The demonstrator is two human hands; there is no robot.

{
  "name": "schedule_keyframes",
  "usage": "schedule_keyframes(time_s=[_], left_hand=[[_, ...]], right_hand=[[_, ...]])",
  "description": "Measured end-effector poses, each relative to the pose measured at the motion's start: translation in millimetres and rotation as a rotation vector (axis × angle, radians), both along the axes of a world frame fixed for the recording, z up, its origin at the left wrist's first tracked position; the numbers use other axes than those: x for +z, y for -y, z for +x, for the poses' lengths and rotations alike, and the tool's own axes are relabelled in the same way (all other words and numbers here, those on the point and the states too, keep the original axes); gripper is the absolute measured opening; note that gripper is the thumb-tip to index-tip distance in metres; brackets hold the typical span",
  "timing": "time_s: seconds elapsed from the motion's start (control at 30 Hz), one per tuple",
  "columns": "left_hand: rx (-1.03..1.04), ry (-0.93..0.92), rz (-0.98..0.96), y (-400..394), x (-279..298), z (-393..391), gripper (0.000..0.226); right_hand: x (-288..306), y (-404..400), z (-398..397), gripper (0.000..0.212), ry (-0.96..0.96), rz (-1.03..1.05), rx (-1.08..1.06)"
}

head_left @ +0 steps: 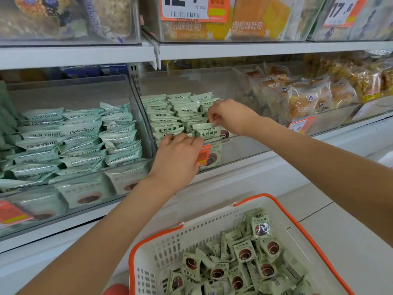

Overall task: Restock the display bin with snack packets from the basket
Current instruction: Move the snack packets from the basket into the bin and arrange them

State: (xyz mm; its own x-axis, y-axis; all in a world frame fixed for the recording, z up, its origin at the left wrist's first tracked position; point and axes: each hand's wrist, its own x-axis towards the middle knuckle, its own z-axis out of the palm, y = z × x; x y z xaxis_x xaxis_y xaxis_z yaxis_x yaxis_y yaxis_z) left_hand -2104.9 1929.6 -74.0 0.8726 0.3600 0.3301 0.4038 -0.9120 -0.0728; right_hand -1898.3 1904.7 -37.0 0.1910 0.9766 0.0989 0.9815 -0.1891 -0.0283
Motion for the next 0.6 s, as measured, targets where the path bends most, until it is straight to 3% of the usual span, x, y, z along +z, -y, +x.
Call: schedule_keyframes(time_s=[0.1, 0.2, 0.37, 0.47, 0.6], left_hand=[[0.004, 0.005, -0.032, -0.3, 1.2, 0.1, 0.046], [-0.004, 0.009, -0.059, -1.4, 1.5, -1.2, 0.047], [-0.014, 0.007, -0.101, -1.9, 3.0, -1.6, 0.053], [-0.012, 0.002, -0.124, -2.1, 4.1, -0.8, 0.055], [-0.020, -0.003, -0.155, -2.6, 5.8, -1.3, 0.052]], right_hand=[[-6.6, -3.4, -6.3, 0.029, 0.061, -0.046, 0.017], [-1.2, -5.1, -10.2, 0.019, 0.031, -0.041, -0.005], [19.6, 17.8, -13.0, 0.021, -0.141, 0.079, -0.050], [22.4, 29.9, -16.8, 0.013, -0.274, -0.124, -0.090], [17.3, 22.9, -15.3, 0.021, -0.380, -0.300, -0.183]])
